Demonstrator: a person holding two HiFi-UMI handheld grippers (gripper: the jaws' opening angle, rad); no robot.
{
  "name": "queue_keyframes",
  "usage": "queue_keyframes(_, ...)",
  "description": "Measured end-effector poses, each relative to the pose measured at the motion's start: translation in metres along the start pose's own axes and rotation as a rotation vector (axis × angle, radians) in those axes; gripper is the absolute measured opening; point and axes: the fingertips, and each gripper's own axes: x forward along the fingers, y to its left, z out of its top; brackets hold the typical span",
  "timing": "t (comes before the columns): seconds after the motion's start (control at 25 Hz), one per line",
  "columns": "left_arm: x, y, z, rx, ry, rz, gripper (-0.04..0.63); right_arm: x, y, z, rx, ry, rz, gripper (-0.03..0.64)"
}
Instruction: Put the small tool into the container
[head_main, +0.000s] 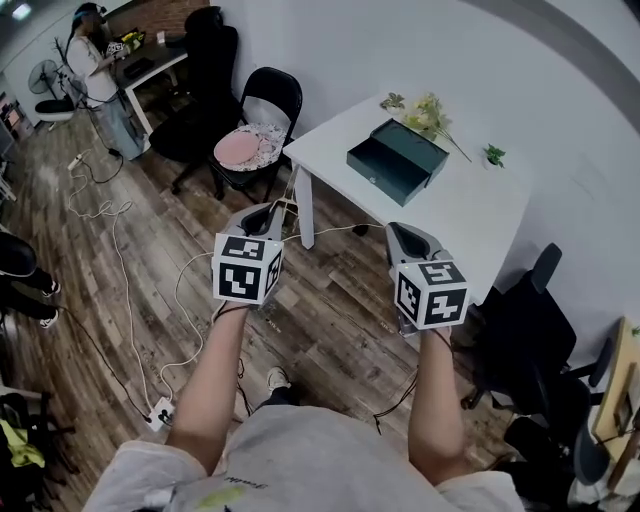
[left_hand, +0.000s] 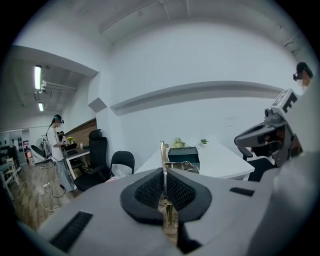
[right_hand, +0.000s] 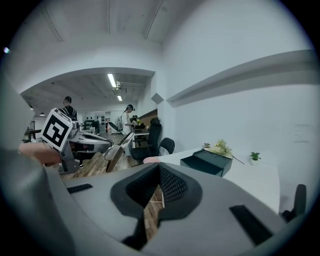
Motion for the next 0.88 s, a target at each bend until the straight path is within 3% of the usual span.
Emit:
queue_keyframes(0.48,0.054,0.06,0.002,0.037,0.004,-0.151,-0.001,0.062,0.021,0.024,0.038,0.014,-0.125,0.005)
queue_keyframes(0.88,0.069,0.079,-0.004,0.036,-0.005,-0.237,-0.002,0.078,0.037,0.027,0.039,0.028,-0.207,0.005)
